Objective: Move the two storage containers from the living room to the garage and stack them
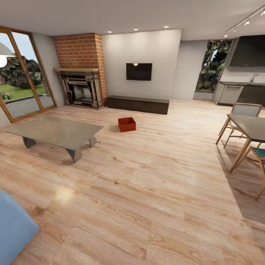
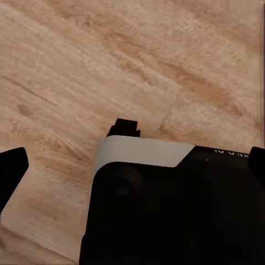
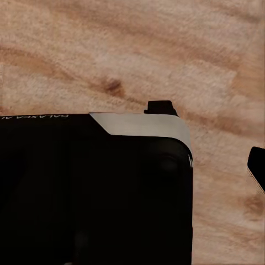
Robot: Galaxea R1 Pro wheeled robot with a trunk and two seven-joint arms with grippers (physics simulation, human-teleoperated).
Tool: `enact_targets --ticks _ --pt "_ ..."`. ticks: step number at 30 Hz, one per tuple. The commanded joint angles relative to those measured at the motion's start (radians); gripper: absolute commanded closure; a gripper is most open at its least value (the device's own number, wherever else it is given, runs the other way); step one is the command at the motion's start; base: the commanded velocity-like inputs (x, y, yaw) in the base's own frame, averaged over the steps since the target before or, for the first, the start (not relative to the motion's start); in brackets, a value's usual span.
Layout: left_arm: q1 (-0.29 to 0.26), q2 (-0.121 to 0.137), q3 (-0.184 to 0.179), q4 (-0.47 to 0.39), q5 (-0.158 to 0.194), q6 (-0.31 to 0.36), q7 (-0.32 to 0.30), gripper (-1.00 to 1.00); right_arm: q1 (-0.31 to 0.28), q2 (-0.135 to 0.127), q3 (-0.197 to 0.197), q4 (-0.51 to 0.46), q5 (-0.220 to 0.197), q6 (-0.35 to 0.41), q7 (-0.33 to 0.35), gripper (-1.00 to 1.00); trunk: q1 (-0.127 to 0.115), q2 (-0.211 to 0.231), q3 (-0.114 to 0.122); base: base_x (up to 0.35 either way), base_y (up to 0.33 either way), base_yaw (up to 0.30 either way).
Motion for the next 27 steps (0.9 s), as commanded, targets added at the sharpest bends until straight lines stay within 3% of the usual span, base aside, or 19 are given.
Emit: enact_targets --ticks 1,27 --pt "-0.001 0.0 -0.003 0.0 0.008 0.002 0.003 -1.0 -0.001 0.001 0.008 0.003 -0.009 -0.005 -0.001 -1.0 0.001 -0.001 -0.001 0.323 0.0 0.0" --pt "-0.001 0.0 -0.003 0.0 0.008 0.0 0.003 -1.0 -0.003 0.001 0.008 0.003 -0.008 -0.005 -0.001 -1.0 0.001 -0.001 -0.001 0.323 0.0 0.0"
